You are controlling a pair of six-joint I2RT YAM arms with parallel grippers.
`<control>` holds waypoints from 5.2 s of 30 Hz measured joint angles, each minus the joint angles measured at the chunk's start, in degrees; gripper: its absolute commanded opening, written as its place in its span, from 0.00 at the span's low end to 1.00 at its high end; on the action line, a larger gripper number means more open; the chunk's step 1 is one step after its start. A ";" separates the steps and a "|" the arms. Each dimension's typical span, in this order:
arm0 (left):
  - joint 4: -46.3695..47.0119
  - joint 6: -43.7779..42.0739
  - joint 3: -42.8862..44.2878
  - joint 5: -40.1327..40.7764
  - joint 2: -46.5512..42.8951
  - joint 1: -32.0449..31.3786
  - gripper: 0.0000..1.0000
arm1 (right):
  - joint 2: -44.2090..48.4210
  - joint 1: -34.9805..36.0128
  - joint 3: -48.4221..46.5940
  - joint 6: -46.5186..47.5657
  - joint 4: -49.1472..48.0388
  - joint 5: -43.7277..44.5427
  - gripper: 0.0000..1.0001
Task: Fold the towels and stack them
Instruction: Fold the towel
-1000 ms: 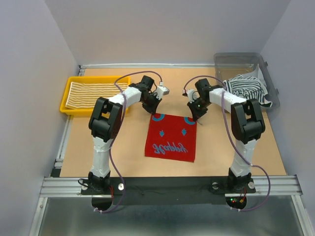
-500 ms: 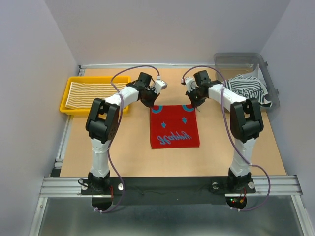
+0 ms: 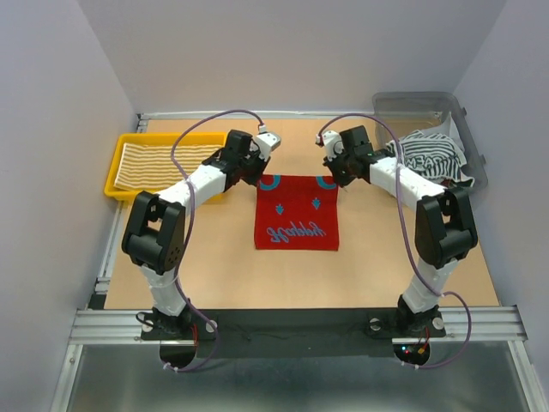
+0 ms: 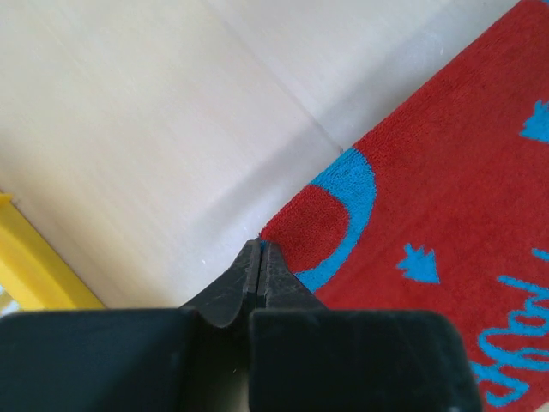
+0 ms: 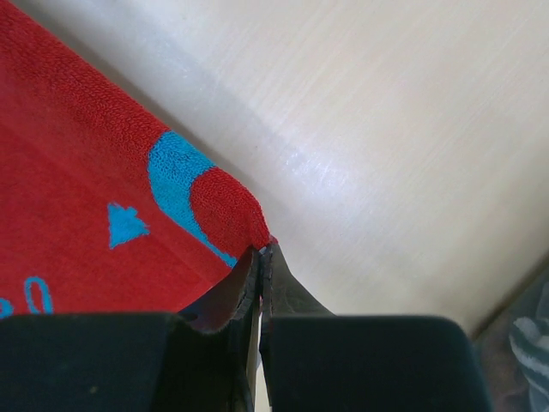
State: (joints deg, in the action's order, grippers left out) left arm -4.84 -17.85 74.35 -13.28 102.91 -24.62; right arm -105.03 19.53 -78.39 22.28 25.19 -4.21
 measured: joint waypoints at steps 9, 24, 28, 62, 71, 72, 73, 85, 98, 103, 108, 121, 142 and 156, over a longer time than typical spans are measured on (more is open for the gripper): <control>1.25 6.62 -8.87 0.04 -6.08 -0.09 0.00 | 9.29 1.55 8.85 -2.86 -1.79 -1.66 0.01; 1.22 21.33 -22.40 2.03 -18.34 -4.37 0.00 | 21.81 1.57 21.88 -9.51 -1.31 -10.34 0.01; 0.37 24.59 -24.48 2.54 -20.28 -5.31 0.00 | 22.27 1.57 22.73 -12.22 -0.04 -13.09 0.01; -1.95 33.11 -27.96 3.02 -15.72 -6.56 0.00 | 16.13 1.57 27.15 -28.57 4.50 -14.21 0.01; -2.29 33.18 -27.96 2.97 -15.72 -7.02 0.00 | 15.65 1.57 27.12 -28.52 5.27 -14.19 0.06; -2.29 33.18 -27.96 2.97 -15.72 -7.15 0.03 | 15.65 1.57 27.12 -28.52 5.35 -14.19 0.09; -2.34 33.20 -27.96 2.97 -15.72 -7.19 0.05 | 15.65 1.57 27.12 -28.55 5.49 -14.21 0.14; -7.98 35.85 -28.37 3.08 -26.49 -7.69 0.61 | 22.84 1.57 25.57 -27.96 9.92 -16.87 0.39; -7.23 42.32 -23.69 5.09 -30.56 -11.47 0.61 | 27.47 4.13 22.75 -37.11 4.76 -16.11 0.37; -3.52 44.46 -23.58 7.76 -22.16 -14.51 0.53 | 24.79 6.36 25.16 -40.02 -1.03 -12.85 0.37; 0.44 47.19 -24.63 9.75 -16.74 -17.49 0.45 | 21.24 7.87 31.63 -42.86 -6.03 -11.19 0.37; 7.65 56.54 -43.17 10.97 -26.71 -20.33 0.27 | 31.19 9.07 46.66 -49.86 -11.17 -10.64 0.34; 5.49 62.07 -42.10 22.45 -35.78 -20.44 0.57 | 41.00 9.07 46.93 -55.67 -11.93 2.58 0.36; 5.01 60.17 -39.21 24.44 -26.60 -19.89 0.40 | 33.55 9.07 46.82 -57.18 -11.08 5.92 0.29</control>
State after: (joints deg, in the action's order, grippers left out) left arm 0.16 42.33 35.14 11.16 76.31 -44.51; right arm -71.48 28.60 -31.57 -34.89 14.11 1.72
